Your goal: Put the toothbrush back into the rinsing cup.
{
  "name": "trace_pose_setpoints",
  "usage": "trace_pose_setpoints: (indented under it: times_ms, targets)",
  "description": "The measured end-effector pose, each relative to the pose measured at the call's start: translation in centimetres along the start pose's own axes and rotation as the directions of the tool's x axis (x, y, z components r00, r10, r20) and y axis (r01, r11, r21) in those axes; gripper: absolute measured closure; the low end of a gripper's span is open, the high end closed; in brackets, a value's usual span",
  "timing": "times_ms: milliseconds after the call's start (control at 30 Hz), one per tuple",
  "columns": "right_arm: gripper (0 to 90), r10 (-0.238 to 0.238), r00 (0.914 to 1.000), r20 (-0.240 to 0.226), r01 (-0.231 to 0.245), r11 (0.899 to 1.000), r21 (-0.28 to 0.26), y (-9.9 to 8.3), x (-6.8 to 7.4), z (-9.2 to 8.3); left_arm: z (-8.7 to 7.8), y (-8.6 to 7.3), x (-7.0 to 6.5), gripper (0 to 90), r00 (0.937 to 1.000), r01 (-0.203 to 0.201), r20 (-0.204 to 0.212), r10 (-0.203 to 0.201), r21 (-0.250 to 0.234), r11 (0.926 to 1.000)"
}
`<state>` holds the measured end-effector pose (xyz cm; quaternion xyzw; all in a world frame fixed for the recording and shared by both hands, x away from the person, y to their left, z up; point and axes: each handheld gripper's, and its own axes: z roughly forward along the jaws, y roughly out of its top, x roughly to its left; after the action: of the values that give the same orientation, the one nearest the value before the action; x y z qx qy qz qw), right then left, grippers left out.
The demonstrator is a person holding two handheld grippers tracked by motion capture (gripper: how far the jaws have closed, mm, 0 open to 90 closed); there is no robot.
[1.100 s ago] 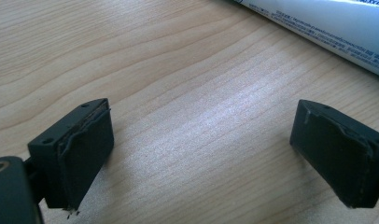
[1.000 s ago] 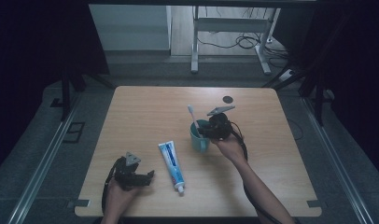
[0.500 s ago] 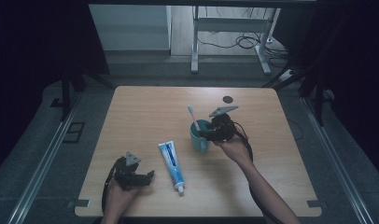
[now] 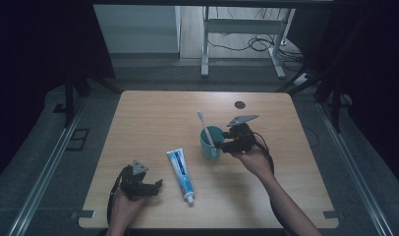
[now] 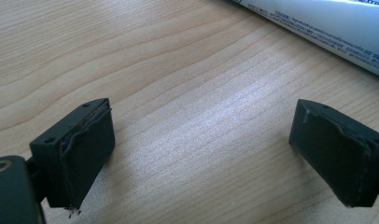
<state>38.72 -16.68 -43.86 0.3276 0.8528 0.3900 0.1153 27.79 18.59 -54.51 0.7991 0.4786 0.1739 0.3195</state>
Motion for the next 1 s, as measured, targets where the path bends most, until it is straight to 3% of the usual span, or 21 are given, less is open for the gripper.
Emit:
trace_pose_setpoints:
  times_ms: [500, 767, 1000]
  targets:
    - [39.6, -0.004, 1.0, 0.008, 0.004, 1.0, -0.001, -1.7, 0.0, -1.8, 0.0, 0.0, 0.0, 6.8, 1.0, -0.001, -0.001, 0.001, -0.001, 1.0]
    - [32.8, -0.005, 1.0, 0.0, 0.005, 1.0, -0.008, -2.6, -0.1, -2.6, 0.0, 0.0, 0.0, 6.8, 1.0, -0.001, 0.0, 0.001, -0.001, 1.0]
    - [25.8, -0.03, 0.9995, 0.006, 0.03, 0.999, 0.02, -3.5, 0.2, -3.1, 0.0, 0.0, 0.0, 6.8, 1.0, 0.006, -0.001, -0.006, -0.005, 1.0]
